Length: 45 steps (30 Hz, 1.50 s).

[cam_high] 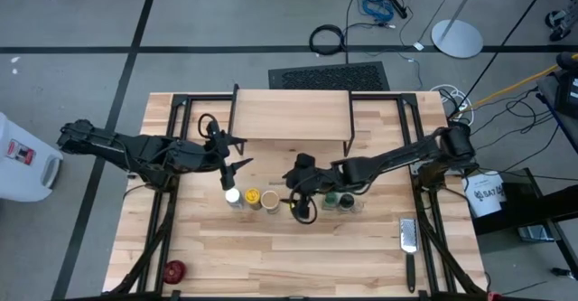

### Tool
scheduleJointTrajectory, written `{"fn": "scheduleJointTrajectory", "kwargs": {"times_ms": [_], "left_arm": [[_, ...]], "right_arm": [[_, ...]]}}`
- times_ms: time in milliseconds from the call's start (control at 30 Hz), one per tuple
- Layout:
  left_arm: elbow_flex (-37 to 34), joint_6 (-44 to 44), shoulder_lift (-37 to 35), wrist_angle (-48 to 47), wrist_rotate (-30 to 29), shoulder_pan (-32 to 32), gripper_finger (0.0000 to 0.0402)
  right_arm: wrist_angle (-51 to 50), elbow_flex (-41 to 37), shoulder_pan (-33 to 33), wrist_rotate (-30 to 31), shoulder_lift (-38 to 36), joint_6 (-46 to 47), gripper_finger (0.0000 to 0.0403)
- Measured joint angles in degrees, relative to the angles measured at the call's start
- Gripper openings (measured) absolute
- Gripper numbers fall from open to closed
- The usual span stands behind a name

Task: Shelf spices
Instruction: Remove the brown seasoning bottle from the shelf

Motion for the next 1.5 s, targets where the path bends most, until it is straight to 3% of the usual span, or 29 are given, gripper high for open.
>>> {"fn": "scheduleJointTrajectory", "kwargs": {"times_ms": [467,800,1100,1500], "left_arm": [[0.0,-3.0,0.1,0.1,3.3,0.0,0.0272],[0.0,-6.2,0.1,-0.5,8.5,-3.8,0.0272],[0.0,-9.3,0.2,-0.5,8.8,-8.1,0.0272],[0.0,-14.1,4.0,-0.5,8.2,-14.2,0.0272]], "right_arm": [[-17.6,0.0,6.1,11.4,-12.4,3.5,0.0331],[-31.4,0.0,13.8,11.3,-15.6,15.6,0.0331],[-36.1,0.0,20.9,11.3,-16.0,20.5,0.0331],[-43.7,0.0,21.7,11.9,-18.5,25.0,0.0331]]}}
